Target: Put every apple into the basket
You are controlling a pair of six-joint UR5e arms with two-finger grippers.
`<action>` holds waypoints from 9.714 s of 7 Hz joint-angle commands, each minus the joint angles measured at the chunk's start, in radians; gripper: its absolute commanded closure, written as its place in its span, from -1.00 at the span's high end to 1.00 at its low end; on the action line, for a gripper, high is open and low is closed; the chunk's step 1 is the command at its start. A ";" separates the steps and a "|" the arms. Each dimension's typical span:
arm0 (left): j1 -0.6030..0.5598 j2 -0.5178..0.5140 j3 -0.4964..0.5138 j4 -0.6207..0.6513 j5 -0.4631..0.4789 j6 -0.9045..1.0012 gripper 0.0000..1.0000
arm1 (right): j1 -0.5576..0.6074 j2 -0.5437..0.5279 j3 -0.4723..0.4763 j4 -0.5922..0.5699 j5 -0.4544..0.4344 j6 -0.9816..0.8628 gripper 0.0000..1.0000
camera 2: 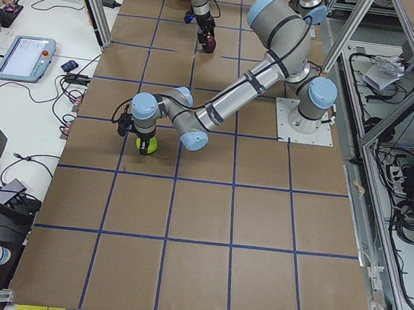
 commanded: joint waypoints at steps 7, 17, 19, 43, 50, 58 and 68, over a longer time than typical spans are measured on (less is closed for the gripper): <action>-0.206 0.222 -0.008 -0.361 0.015 -0.012 -0.31 | -0.259 -0.118 -0.237 0.239 -0.100 -0.376 -1.00; -0.867 0.135 -0.289 0.469 -0.347 -0.884 -0.34 | -0.855 0.095 -0.339 -0.091 -0.274 -1.244 -1.00; -0.868 0.069 -0.327 0.662 -0.377 -0.900 -0.34 | -0.857 0.126 -0.325 -0.095 -0.275 -1.280 -1.00; -0.595 0.517 0.130 -0.741 0.199 -0.632 1.00 | -0.196 0.080 -0.238 -0.004 -0.001 0.073 1.00; -0.577 0.526 0.115 -0.731 0.276 -0.598 1.00 | -0.181 0.077 -0.117 -0.069 0.050 0.079 1.00; -0.578 0.521 0.110 -0.733 0.250 -0.591 1.00 | -0.269 -0.038 -0.253 0.177 -0.116 -0.168 -1.00; -0.577 0.524 0.102 -0.736 0.249 -0.591 1.00 | -0.656 0.054 -0.244 -0.128 -0.301 -0.853 0.55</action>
